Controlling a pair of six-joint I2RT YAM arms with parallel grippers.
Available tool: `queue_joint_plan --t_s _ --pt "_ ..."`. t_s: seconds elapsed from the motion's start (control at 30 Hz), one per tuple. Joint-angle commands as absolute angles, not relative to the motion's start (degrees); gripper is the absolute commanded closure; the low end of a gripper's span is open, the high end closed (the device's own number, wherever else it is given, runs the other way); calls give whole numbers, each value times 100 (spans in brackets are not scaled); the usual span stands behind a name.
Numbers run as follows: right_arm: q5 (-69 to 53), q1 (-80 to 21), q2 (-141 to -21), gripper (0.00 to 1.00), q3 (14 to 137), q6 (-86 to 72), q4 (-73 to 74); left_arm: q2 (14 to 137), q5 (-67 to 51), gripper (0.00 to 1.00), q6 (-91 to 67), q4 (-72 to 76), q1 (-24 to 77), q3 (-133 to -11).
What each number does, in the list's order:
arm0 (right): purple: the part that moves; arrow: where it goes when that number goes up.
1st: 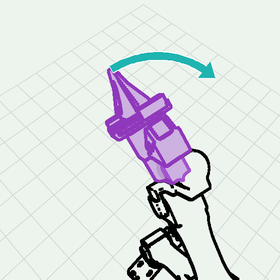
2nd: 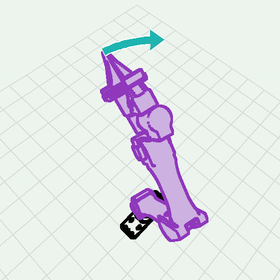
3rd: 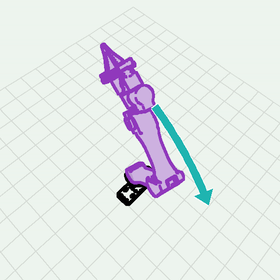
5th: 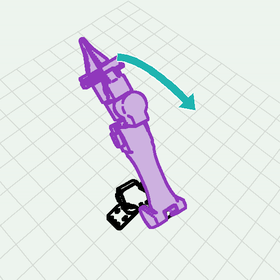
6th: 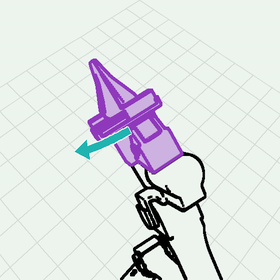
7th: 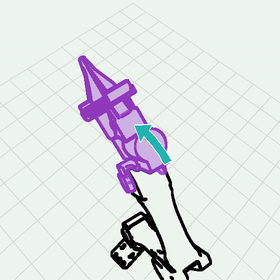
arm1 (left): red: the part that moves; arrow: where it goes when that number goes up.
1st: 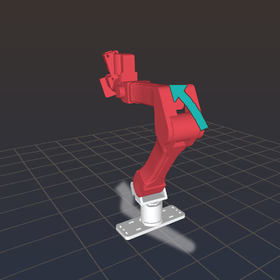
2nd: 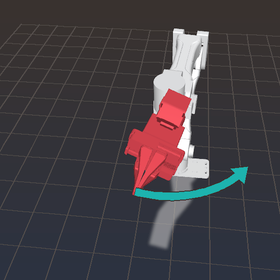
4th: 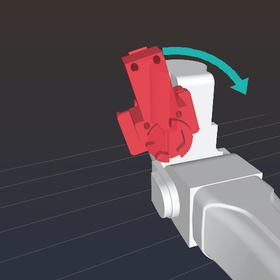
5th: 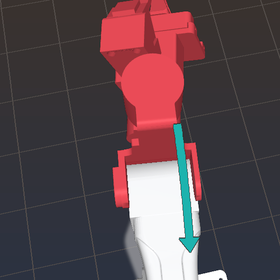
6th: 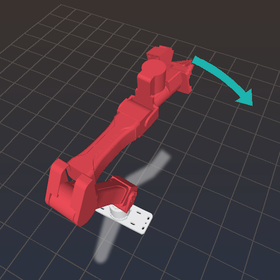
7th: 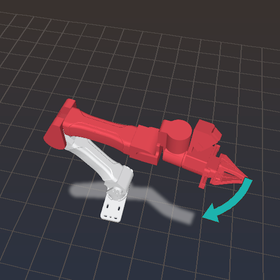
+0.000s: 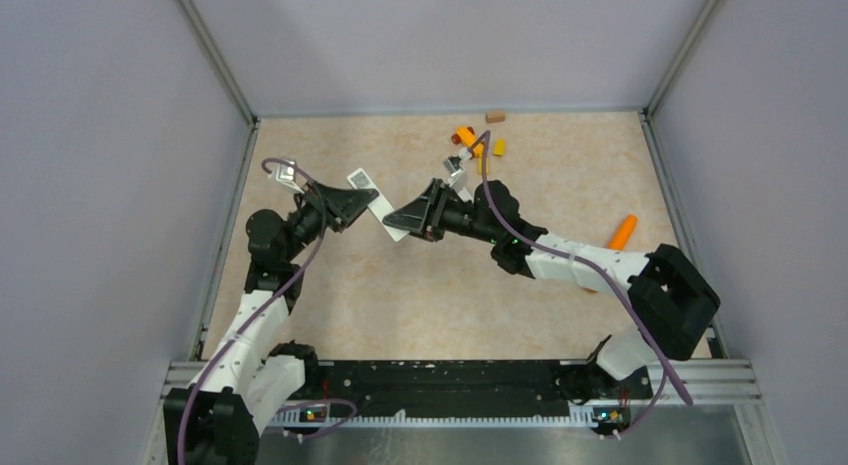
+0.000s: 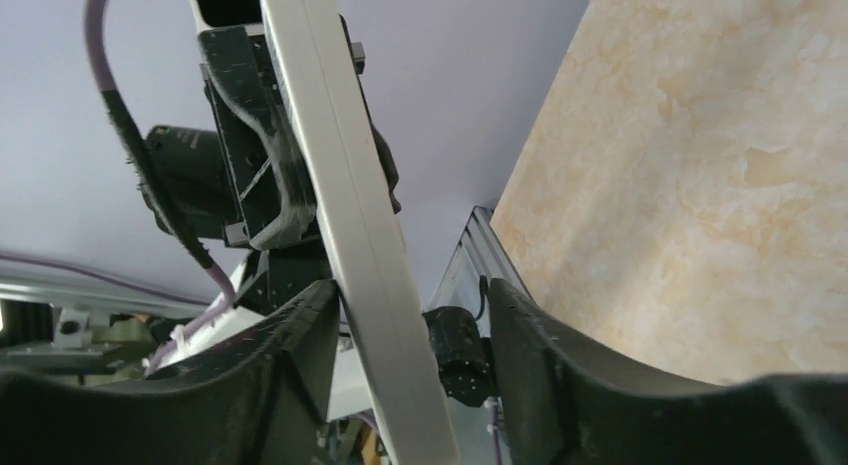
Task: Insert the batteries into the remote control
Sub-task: Load the battery cover into the remote control, then place the remote control at the center of the board.
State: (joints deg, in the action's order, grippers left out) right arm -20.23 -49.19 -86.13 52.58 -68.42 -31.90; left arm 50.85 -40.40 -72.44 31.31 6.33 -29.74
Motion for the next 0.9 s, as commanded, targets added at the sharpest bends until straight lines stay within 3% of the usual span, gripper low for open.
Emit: queue_joint_plan --t_s 0.0,0.17,0.37,0.6,0.87 --pt "-1883 -4860 -8277 39 5026 -5917 -3211 5020 -5473 100 -6733 3393 967 -3404" --pt "-2430 -4835 -7535 25 4846 -4850 -3220 5125 -5649 100 -6629 3649 958 -3429" --pt "-2937 -4826 -7127 24 4936 -3967 -2666 5136 -6016 100 -6807 4115 967 -3425" --pt "-3655 -4830 -7489 34 5294 -3978 -2758 5086 -6106 100 -6865 4214 967 -3462" --pt "-3855 -4958 -7864 54 5686 -3847 -2430 5194 -6117 100 -7251 4712 967 -3311"
